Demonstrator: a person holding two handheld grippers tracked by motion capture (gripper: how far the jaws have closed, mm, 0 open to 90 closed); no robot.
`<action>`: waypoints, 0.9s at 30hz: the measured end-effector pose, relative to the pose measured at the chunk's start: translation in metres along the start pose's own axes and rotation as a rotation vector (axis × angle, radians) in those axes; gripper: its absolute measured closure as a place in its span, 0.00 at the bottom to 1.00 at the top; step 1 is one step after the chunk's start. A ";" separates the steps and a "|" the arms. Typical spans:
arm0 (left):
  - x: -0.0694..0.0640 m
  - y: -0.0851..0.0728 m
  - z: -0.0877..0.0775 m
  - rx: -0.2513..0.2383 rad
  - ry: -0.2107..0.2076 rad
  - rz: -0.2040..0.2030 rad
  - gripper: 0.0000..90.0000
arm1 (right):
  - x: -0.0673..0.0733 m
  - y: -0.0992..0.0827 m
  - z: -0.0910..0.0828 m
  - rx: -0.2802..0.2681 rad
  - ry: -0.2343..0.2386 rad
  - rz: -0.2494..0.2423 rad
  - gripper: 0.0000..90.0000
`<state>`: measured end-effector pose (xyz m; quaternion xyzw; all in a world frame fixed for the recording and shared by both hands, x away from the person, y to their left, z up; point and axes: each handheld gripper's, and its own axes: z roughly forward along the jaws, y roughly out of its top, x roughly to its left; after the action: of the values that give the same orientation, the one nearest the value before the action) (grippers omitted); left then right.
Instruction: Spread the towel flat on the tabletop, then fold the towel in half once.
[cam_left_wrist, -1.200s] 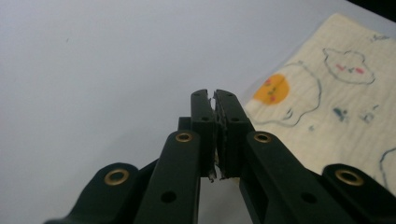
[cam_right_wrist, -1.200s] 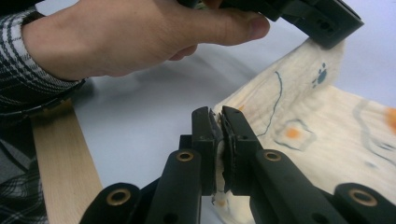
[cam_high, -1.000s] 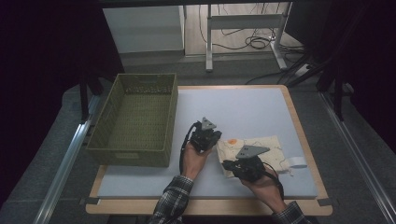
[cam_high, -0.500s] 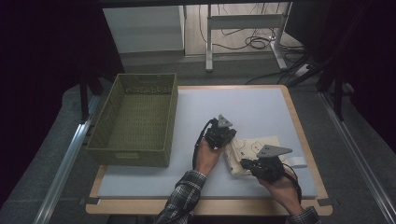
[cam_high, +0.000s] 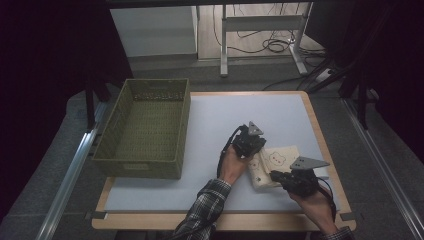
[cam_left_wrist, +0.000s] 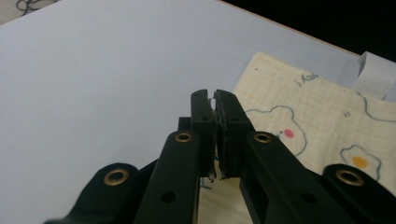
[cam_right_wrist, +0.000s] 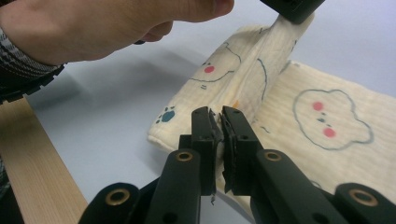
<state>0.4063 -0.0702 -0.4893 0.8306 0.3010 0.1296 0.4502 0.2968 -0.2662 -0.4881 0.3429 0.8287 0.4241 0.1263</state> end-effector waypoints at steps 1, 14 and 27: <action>-0.002 0.003 0.003 0.003 -0.005 0.007 0.97 | -0.002 -0.001 -0.004 -0.002 -0.007 0.006 0.93; -0.018 0.020 0.023 -0.002 -0.037 0.043 0.97 | -0.015 -0.010 -0.021 -0.006 -0.035 0.045 0.93; -0.028 0.032 0.042 0.001 -0.065 0.069 0.97 | -0.031 -0.020 -0.037 -0.017 -0.068 0.076 0.93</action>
<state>0.4172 -0.1289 -0.4850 0.8444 0.2575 0.1177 0.4548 0.2916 -0.3177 -0.4843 0.3873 0.8066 0.4236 0.1411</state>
